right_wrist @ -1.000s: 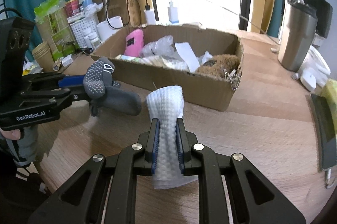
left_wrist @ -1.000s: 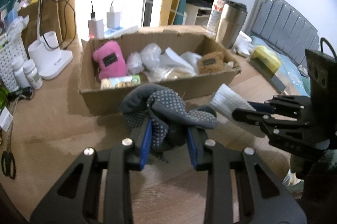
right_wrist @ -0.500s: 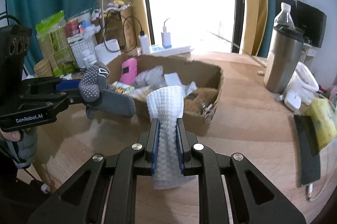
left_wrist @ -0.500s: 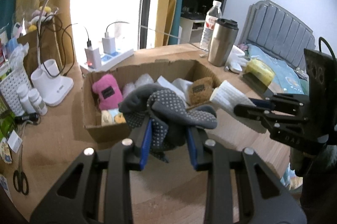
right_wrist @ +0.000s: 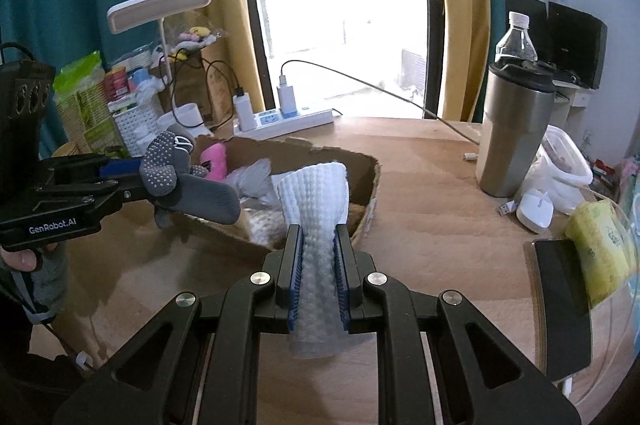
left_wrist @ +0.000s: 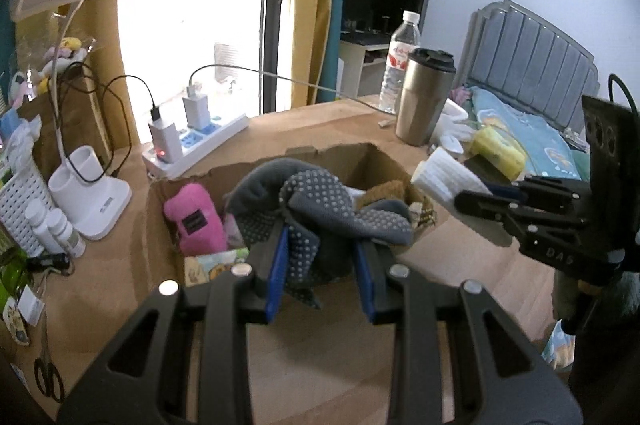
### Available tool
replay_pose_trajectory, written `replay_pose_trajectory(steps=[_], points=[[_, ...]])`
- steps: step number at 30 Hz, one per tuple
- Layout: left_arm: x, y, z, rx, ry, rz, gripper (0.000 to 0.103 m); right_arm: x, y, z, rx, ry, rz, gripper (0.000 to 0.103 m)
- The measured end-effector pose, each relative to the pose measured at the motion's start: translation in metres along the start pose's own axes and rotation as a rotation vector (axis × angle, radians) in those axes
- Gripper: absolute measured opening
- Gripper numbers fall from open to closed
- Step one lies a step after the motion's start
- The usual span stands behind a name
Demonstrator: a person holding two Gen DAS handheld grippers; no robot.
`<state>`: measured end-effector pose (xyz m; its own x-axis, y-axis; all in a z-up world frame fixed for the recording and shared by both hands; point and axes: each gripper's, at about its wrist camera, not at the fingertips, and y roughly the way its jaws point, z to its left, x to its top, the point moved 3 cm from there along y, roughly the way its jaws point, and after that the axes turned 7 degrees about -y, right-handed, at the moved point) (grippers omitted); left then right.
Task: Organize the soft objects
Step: 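Carry the glove with the left tool while the right tool carries the waffle strip into the box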
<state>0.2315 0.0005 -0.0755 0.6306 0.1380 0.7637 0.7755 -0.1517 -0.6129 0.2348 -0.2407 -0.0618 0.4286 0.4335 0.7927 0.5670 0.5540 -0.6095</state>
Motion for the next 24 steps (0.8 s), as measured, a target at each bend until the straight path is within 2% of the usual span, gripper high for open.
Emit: replay_pose_trajectory(steps=[24], points=[[0.029,0.081,-0.021,0.015,-0.001,0.056,0.032,0.011,0.026,-0.051,0.015,0.062,-0.024,0.017]])
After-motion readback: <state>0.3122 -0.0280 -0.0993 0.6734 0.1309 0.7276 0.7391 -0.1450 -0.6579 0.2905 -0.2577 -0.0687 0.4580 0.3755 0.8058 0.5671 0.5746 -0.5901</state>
